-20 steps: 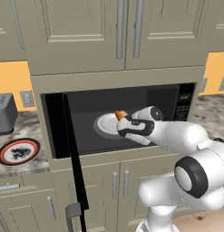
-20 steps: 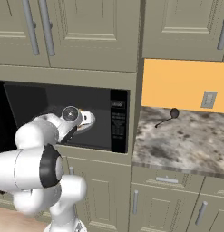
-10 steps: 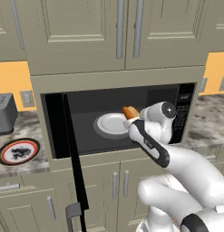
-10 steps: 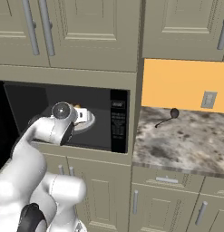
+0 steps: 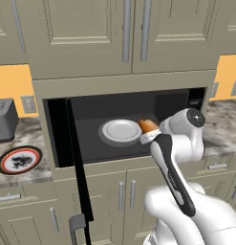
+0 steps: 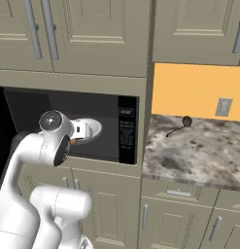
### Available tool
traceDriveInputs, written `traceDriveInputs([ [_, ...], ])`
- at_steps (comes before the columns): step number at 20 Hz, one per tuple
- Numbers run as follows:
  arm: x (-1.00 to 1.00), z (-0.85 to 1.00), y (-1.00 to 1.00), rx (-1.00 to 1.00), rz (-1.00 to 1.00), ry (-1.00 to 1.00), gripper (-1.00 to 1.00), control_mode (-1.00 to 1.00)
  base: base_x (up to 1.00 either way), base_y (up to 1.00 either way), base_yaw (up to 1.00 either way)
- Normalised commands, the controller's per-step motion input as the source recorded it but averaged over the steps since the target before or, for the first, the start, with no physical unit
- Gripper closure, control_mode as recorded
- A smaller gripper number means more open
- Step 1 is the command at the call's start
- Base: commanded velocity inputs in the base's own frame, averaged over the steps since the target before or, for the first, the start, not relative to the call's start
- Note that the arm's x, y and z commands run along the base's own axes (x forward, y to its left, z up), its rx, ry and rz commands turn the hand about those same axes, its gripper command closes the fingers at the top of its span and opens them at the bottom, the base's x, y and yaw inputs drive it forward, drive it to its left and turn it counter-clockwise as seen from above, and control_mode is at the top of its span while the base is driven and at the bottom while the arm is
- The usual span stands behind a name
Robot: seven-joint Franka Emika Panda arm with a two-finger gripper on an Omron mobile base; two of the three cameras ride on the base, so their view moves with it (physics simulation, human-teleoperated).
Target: Pick the hotdog bun from the microwave and place it on plate located on the counter.
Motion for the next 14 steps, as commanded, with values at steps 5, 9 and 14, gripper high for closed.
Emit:
traceDriveInputs([
  [5,-0.84,0.37,-0.01,-0.01,-0.06,0.13,1.0,-1.0,0.0,0.0,0.0],
  [9,-0.61,0.22,0.0,-0.12,-0.07,0.01,1.0,-1.0,0.0,0.0,0.0],
  [14,-0.53,0.23,-0.04,-0.08,-0.01,0.0,1.0,-1.0,0.0,0.0,0.0],
])
